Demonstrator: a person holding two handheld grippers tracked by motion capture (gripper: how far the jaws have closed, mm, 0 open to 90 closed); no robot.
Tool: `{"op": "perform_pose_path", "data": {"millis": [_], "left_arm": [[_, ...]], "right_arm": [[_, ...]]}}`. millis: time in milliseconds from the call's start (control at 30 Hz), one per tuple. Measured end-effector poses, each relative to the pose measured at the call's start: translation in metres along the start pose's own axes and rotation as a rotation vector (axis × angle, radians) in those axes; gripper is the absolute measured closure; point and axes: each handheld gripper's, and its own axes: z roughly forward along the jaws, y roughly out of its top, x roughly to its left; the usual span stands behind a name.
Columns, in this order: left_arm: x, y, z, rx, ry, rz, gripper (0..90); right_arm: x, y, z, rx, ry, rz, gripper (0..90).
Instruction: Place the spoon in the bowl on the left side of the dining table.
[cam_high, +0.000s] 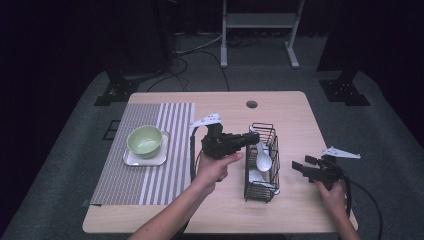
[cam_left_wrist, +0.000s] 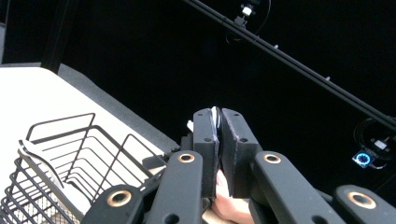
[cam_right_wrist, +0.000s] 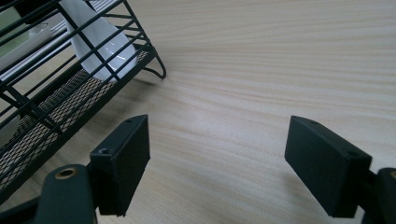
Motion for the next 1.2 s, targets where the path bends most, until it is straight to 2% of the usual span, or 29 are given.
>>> {"op": "perform_pose_path", "data": {"millis": [267, 833, 1200], "left_arm": [[-0.002, 0.01, -0.007, -0.024, -0.001, 0.001, 84.8], [0.0, 0.026, -0.033, -0.062, 0.053, 0.022, 84.8], [0.011, 0.028, -0.053, -0.089, 0.107, 0.006, 84.8]], "right_arm": [[0.001, 0.0, 0.001, 0.006, -0.008, -0.004, 21.1], [0.002, 0.0, 0.001, 0.014, -0.022, -0.004, 21.1], [0.002, 0.001, 0.002, 0.016, -0.028, -0.006, 21.1]]}}
